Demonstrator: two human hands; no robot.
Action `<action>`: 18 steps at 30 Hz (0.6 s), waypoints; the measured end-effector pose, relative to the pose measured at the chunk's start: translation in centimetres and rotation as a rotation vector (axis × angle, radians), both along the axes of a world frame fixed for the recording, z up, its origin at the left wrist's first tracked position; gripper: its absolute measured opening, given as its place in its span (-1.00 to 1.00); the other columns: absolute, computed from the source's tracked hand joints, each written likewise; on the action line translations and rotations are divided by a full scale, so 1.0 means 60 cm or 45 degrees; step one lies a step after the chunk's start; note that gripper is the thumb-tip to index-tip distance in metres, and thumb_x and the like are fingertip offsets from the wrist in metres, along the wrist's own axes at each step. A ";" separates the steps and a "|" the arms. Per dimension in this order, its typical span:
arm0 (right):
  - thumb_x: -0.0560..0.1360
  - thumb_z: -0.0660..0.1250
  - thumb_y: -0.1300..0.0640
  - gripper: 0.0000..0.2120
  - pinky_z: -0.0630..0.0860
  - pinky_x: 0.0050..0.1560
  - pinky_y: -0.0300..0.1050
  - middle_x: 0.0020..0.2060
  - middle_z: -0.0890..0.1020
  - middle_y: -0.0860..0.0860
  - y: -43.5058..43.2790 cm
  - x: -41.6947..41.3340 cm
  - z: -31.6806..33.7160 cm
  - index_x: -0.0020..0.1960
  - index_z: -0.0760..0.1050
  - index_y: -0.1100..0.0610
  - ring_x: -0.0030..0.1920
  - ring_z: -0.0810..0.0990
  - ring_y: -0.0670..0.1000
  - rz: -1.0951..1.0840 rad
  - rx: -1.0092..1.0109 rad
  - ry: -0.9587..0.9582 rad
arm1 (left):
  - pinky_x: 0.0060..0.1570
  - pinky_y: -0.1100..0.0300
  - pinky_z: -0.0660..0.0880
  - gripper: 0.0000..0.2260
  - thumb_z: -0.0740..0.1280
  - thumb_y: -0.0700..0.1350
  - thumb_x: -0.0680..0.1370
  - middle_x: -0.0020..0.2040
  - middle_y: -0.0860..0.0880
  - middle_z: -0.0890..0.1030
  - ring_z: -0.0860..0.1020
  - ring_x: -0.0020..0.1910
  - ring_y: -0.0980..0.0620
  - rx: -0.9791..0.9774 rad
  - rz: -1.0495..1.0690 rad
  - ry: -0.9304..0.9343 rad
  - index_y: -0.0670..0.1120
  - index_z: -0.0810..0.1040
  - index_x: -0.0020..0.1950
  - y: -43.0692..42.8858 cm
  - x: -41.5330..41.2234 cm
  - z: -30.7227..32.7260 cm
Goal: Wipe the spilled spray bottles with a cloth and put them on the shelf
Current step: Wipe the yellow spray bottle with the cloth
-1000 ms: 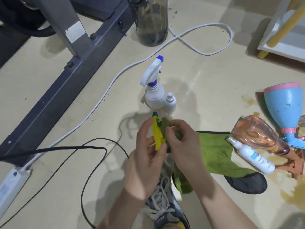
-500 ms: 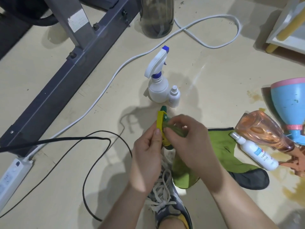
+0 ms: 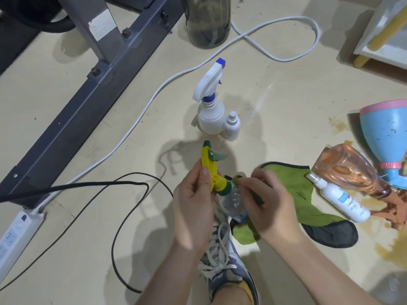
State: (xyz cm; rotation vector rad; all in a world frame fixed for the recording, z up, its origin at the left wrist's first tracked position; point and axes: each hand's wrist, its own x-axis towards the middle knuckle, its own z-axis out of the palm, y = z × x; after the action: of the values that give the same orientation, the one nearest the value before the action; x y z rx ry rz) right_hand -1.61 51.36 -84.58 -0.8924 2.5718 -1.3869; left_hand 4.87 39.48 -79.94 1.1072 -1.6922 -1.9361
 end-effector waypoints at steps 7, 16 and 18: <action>0.50 0.40 0.19 -0.85 0.48 0.05 -0.26 -0.04 0.50 -0.05 -0.080 0.019 0.055 0.04 0.65 0.03 0.02 0.54 -0.11 -0.189 -0.337 -0.306 | 0.26 -0.14 0.49 -0.73 0.17 -0.21 0.67 0.10 -0.02 0.69 0.62 0.17 -0.03 0.060 -0.063 -0.002 -0.03 0.62 0.24 0.015 -0.005 0.007; 0.50 0.35 0.10 -0.97 0.46 -0.11 -0.23 -0.19 0.60 -0.05 -0.092 -0.002 0.053 -0.12 0.53 0.00 -0.14 0.56 -0.08 -0.314 -0.315 -0.605 | 0.30 -0.14 0.44 -0.70 0.18 -0.18 0.65 0.17 0.06 0.66 0.58 0.23 0.04 0.007 -0.080 0.023 0.10 0.58 0.27 0.018 -0.005 0.003; 0.49 0.35 0.12 -0.95 0.42 -0.16 -0.28 -0.21 0.58 -0.06 -0.084 0.014 0.059 -0.15 0.51 0.00 -0.17 0.55 -0.06 -0.286 -0.343 -0.557 | 0.31 -0.14 0.43 -0.70 0.18 -0.17 0.65 0.19 0.05 0.65 0.57 0.25 0.04 0.009 -0.080 0.010 0.03 0.56 0.31 0.019 -0.002 0.004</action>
State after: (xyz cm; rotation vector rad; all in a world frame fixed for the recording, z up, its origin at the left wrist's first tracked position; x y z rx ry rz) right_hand -0.78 46.31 -81.06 -0.2761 2.2352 -1.7836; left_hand 4.74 40.61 -79.67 1.0593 -1.7371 -1.9829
